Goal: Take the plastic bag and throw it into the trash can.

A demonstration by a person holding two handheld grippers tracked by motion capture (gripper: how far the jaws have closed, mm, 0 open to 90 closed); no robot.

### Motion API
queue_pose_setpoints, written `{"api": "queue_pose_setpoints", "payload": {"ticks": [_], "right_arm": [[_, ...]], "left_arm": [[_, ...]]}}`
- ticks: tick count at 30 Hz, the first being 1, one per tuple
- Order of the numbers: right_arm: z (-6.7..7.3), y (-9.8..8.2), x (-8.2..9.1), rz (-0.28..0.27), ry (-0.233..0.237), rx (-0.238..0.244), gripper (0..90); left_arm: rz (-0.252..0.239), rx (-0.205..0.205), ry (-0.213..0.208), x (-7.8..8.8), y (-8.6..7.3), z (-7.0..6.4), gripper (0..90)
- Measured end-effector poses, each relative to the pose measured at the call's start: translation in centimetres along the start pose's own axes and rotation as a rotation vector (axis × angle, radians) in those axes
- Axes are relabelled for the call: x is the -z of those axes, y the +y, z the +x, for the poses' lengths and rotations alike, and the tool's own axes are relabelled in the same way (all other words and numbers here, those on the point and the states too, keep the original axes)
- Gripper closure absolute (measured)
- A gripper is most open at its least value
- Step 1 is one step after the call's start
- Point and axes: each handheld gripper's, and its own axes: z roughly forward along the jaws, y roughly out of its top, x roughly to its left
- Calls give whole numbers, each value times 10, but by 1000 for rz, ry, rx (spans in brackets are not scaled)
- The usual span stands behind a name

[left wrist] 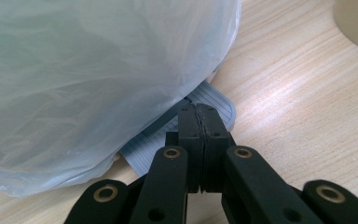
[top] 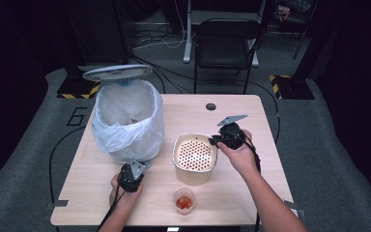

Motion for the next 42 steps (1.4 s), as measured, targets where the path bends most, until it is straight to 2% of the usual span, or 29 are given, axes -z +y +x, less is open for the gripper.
{"api": "queue_pose_setpoints", "payload": {"ticks": [3, 4, 9, 10, 11, 12, 13, 18, 21, 22, 24, 26, 28, 33, 35, 36, 38, 42], "right_arm": [[2, -3, 3, 4, 6, -12, 786], [2, -4, 3, -3, 12, 7, 786], [3, -5, 5, 2, 14, 16, 776], [3, -5, 6, -9, 18, 27, 706], [3, -5, 7, -21, 19, 25, 666], [3, -5, 7, -21, 19, 25, 666], [4, -4, 12, -39, 24, 17, 614], [7, -4, 27, -63, 27, 13, 562], [12, -9, 43, -89, 30, 30, 502], [12, -9, 43, -89, 30, 30, 502], [17, -16, 54, -100, 42, 39, 459], [19, -19, 57, -104, 45, 39, 450], [25, -30, 67, -124, 60, 43, 427], [34, -47, 80, -130, 80, 60, 396], [38, -54, 84, -130, 88, 75, 389], [38, -54, 84, -130, 88, 75, 389], [46, -65, 87, -127, 87, 73, 377], [52, -77, 86, -135, 113, 68, 373]], "left_arm": [[-1, 1, 1, 0, 0, 0, 892], [-1, -1, 0, 0, 0, 0, 892], [0, -1, 1, 0, 0, 0, 892], [0, 0, 0, 0, 0, 0, 893], [-1, 0, 0, 0, 0, 0, 892], [-1, 0, 0, 0, 0, 0, 892], [-1, 1, -1, 0, 0, 0, 892], [-1, 3, -1, 0, 0, 0, 893], [-1, 6, -4, 0, 0, 0, 893], [-1, 6, -4, 0, 0, 0, 892], [-2, 5, -3, 0, 0, 0, 892], [-2, 4, -3, 0, 0, 0, 892], [-1, 4, -2, 0, 0, 0, 892], [-2, 5, -3, 0, 0, 1, 892], [-2, 5, -3, 0, 0, 1, 892], [-1, 5, -4, 0, 0, 1, 892], [-2, 6, -3, 0, 0, 1, 892], [-2, 5, -4, 0, 0, 1, 893]]}}
